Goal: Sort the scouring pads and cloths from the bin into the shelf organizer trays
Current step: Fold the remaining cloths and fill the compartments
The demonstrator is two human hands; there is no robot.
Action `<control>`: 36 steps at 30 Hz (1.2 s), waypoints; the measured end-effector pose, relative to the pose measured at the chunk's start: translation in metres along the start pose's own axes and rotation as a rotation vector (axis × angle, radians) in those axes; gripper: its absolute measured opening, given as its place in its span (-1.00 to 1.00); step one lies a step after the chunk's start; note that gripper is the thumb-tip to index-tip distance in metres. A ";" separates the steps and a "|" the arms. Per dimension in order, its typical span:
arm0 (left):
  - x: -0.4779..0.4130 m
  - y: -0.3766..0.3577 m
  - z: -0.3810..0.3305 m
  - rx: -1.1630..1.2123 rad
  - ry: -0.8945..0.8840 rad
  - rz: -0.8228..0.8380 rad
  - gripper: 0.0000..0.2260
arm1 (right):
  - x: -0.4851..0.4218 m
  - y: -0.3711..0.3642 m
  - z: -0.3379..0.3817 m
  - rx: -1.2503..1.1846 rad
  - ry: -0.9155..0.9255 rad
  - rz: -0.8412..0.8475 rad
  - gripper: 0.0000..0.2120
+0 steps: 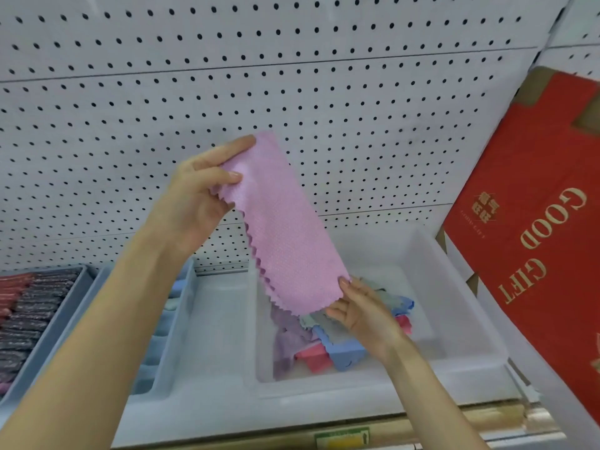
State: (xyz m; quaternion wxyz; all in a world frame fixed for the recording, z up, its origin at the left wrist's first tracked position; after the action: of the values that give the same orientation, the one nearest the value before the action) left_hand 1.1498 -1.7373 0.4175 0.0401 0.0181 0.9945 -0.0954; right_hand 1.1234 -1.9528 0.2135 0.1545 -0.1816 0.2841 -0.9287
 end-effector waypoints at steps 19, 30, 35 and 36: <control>0.003 0.017 0.019 0.038 0.052 -0.098 -0.59 | 0.005 -0.004 0.019 0.311 0.114 0.081 -0.86; 0.002 0.049 0.035 0.093 0.104 -0.200 -0.59 | 0.010 -0.003 0.035 0.801 0.341 -0.137 -0.73; 0.004 0.064 0.045 0.197 0.142 -0.264 -0.63 | 0.026 -0.001 0.061 0.605 0.634 -0.337 -0.61; 0.004 0.064 0.047 0.214 0.152 -0.263 -0.62 | 0.027 0.000 0.065 0.549 0.661 -0.374 -0.62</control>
State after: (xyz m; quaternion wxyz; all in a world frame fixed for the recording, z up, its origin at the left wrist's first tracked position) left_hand 1.1522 -1.6835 0.3588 -0.0501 -0.1006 0.9726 -0.2035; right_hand 1.1266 -1.9937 0.2705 -0.0720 0.1233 0.0243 -0.9895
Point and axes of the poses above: each hand's wrist, its own x-axis away from the middle knuckle, its own y-axis out of the back of the hand, z = x × y, the point moved 5 cm from there along -x, towards the middle knuckle, and after that the axes turned 1 degree about z, right-handed, at the moved point
